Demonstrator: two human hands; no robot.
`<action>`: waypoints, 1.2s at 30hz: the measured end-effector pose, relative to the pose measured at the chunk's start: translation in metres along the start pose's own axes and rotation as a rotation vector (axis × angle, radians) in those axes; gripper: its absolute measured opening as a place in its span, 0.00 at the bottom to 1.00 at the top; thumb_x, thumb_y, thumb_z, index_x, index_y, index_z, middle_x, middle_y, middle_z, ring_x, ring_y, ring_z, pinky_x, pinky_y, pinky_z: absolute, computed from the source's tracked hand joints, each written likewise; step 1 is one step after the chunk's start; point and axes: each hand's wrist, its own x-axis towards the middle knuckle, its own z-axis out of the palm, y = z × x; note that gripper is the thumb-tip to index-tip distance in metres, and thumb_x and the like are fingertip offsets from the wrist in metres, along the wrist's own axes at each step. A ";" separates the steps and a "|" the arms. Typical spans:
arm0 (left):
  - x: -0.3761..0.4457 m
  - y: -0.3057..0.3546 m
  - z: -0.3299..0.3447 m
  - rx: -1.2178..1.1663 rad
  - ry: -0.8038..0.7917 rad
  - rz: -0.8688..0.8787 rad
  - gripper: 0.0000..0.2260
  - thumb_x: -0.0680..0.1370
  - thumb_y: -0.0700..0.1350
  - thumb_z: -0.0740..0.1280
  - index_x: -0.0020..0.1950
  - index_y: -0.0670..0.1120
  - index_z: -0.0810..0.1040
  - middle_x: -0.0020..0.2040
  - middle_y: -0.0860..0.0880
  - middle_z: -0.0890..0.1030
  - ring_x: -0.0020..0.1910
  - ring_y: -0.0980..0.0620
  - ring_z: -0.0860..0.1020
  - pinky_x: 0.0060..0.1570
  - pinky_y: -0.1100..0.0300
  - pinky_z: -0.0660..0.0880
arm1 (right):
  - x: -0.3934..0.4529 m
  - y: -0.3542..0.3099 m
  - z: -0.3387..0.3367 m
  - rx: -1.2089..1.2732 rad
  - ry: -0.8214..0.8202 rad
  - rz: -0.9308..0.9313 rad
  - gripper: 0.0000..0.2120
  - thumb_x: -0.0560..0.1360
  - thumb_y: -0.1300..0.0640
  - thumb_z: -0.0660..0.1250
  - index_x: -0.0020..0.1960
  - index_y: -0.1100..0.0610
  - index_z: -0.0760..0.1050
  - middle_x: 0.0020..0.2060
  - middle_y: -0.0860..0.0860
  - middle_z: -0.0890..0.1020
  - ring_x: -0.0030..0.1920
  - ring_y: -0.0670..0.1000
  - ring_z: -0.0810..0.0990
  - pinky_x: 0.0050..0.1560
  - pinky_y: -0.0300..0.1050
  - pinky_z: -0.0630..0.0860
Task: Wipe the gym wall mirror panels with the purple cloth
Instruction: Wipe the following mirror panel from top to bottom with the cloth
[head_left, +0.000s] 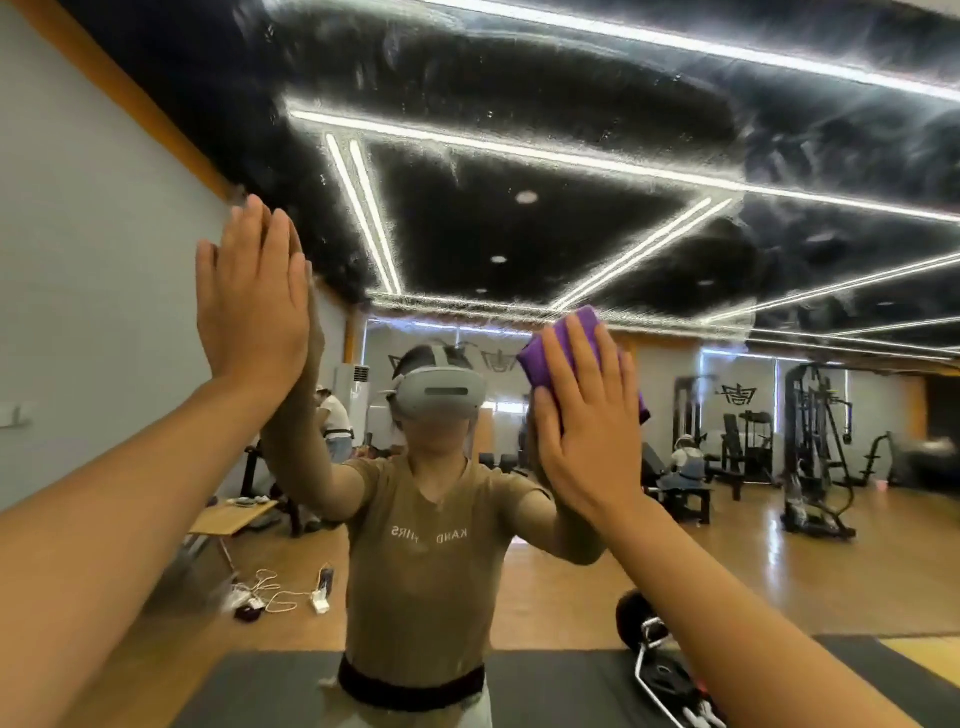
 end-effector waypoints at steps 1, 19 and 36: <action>-0.002 -0.001 -0.001 -0.035 0.015 0.007 0.23 0.87 0.50 0.47 0.78 0.40 0.64 0.79 0.40 0.62 0.80 0.43 0.58 0.78 0.49 0.47 | -0.013 -0.008 0.004 -0.019 -0.036 -0.091 0.27 0.84 0.49 0.53 0.82 0.52 0.57 0.81 0.53 0.57 0.82 0.55 0.50 0.81 0.57 0.46; -0.014 -0.012 -0.008 -0.060 -0.020 0.168 0.28 0.84 0.57 0.53 0.78 0.41 0.65 0.79 0.42 0.63 0.79 0.43 0.59 0.77 0.56 0.44 | 0.022 0.041 -0.023 -0.037 0.138 0.427 0.29 0.82 0.51 0.50 0.82 0.55 0.53 0.82 0.55 0.55 0.81 0.57 0.48 0.79 0.54 0.41; -0.016 -0.016 -0.011 -0.066 -0.079 0.218 0.28 0.84 0.56 0.51 0.80 0.42 0.62 0.80 0.42 0.61 0.80 0.42 0.57 0.78 0.45 0.49 | -0.013 -0.034 0.014 -0.012 -0.077 -0.115 0.26 0.84 0.52 0.52 0.81 0.53 0.57 0.81 0.53 0.59 0.81 0.54 0.54 0.80 0.57 0.52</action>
